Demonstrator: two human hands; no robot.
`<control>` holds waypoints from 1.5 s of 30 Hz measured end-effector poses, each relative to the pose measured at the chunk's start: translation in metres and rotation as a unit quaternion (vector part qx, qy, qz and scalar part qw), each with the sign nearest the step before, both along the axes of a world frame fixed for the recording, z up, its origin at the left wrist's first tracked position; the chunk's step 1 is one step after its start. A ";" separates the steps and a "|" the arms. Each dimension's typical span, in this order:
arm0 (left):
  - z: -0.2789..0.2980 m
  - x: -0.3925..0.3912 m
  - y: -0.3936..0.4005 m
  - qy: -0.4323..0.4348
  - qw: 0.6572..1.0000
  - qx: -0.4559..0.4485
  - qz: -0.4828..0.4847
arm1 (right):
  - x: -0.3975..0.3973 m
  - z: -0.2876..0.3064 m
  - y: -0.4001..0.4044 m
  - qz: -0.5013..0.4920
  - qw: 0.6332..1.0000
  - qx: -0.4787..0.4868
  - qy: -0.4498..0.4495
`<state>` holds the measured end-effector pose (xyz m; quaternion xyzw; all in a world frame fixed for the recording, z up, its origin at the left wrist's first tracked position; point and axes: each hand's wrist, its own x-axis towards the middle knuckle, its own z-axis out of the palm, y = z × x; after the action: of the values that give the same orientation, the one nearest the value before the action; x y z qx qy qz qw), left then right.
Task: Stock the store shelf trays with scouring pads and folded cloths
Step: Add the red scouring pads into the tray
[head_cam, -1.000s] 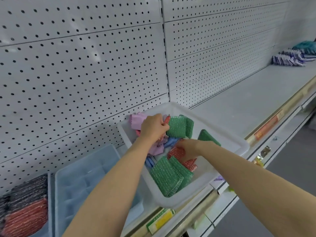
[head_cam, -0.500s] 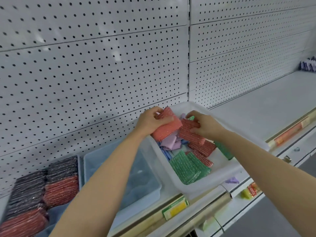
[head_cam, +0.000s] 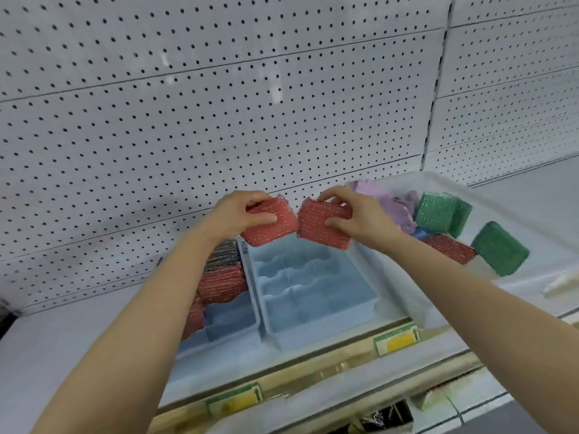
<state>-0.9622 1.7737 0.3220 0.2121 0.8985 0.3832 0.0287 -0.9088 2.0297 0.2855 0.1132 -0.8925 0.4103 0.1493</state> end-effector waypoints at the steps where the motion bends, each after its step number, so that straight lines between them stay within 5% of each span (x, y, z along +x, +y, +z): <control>1: -0.002 0.003 -0.020 0.000 1.000 -0.026 0.015 | 0.001 -0.001 -0.014 0.012 1.000 0.000 -0.002; 13: -0.058 0.051 -0.179 -0.082 0.980 -0.160 0.088 | -0.005 -0.030 -0.141 0.104 0.993 -0.030 -0.039; 20: -0.111 0.060 -0.180 0.019 0.946 -0.313 0.078 | -0.011 -0.055 -0.191 0.117 0.990 0.010 -0.082; 26: -0.154 0.075 -0.170 0.116 0.967 -0.180 0.138 | -0.013 -0.071 -0.209 0.119 0.989 0.032 -0.081; 29: -0.168 0.082 -0.169 0.169 0.942 -0.236 0.171 | -0.013 -0.076 -0.216 0.112 0.988 0.088 -0.053; 32: -0.168 0.081 -0.171 0.124 0.933 -0.300 0.152 | -0.017 -0.081 -0.218 0.090 0.981 0.164 -0.049; 39: -0.162 0.065 -0.183 0.123 0.931 -0.340 0.048 | -0.029 -0.101 -0.231 0.124 0.917 0.379 0.003; 45: -0.177 0.055 -0.184 0.101 0.890 -0.443 0.046 | -0.030 -0.125 -0.227 0.084 0.907 0.408 0.069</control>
<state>-0.9069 1.5896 0.1449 0.1732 0.9818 -0.0770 0.0110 -0.9388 1.8030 0.1602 0.2667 -0.9567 0.0127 0.1159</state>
